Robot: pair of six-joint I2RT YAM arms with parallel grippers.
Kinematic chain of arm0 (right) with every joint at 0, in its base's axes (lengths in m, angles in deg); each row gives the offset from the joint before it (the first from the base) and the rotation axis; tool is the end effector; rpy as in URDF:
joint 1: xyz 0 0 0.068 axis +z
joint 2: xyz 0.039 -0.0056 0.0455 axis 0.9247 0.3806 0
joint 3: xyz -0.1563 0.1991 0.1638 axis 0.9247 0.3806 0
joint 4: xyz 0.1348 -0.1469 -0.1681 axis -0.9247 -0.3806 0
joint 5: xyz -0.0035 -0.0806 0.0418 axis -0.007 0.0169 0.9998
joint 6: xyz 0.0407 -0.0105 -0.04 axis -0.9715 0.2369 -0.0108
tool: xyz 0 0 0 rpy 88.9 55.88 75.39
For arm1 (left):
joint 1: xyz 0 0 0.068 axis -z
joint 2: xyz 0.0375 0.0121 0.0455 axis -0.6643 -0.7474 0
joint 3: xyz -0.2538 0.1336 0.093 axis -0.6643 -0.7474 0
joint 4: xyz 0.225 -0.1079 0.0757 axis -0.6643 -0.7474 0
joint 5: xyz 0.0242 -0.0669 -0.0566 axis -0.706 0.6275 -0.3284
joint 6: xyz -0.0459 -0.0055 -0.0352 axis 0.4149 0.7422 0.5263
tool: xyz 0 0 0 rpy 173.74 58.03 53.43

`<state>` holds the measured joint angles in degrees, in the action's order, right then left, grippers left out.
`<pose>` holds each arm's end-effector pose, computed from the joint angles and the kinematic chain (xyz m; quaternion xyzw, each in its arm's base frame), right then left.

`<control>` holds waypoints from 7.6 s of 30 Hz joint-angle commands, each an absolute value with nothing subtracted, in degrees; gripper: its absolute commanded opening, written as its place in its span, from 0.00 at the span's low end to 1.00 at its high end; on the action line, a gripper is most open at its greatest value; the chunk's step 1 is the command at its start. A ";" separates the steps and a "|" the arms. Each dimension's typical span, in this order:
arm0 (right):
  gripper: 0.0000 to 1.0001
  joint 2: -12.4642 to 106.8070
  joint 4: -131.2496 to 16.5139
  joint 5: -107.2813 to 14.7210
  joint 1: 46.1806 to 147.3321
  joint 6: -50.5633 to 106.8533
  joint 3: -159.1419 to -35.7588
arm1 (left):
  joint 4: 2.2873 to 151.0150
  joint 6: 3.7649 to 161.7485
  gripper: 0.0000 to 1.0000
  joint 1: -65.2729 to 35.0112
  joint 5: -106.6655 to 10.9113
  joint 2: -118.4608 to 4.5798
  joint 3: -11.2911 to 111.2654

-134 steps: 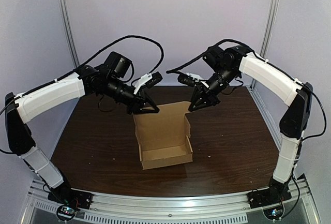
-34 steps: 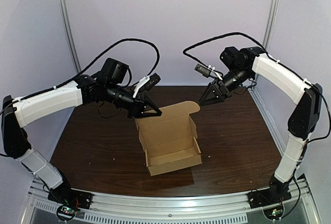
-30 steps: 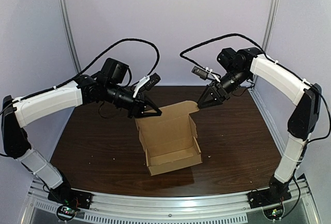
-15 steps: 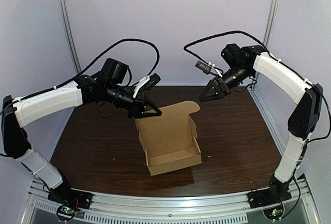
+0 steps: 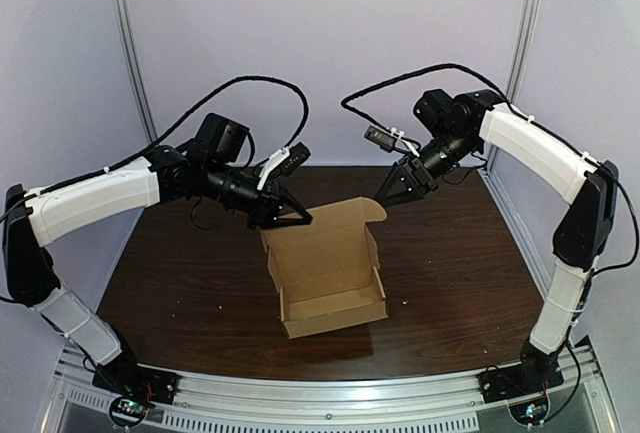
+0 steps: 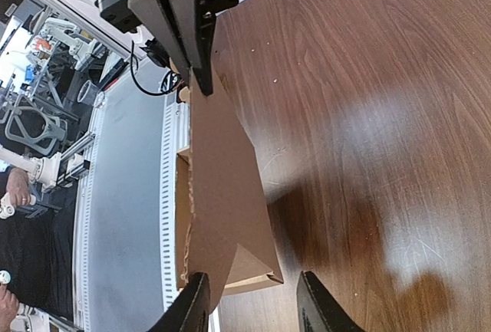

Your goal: Fold the paper box

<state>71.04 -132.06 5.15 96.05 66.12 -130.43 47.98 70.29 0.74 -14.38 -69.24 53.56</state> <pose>0.3047 0.2055 0.3821 -0.4950 0.7063 0.4832 0.1505 0.2339 -0.2508 0.3494 0.4541 0.7254 -0.4439 0.2657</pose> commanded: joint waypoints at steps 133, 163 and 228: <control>0.21 78.19 -136.25 10.59 104.63 66.10 -136.69 | 63.81 79.12 0.00 0.73 -7.43 -69.61 48.60; 0.00 78.12 -133.43 8.37 104.98 65.10 -134.25 | 67.36 82.65 0.00 0.21 -4.22 -69.60 47.96; 0.73 63.63 -113.99 -15.50 90.49 88.55 -111.05 | 42.57 92.82 0.57 11.58 -76.34 -66.58 54.06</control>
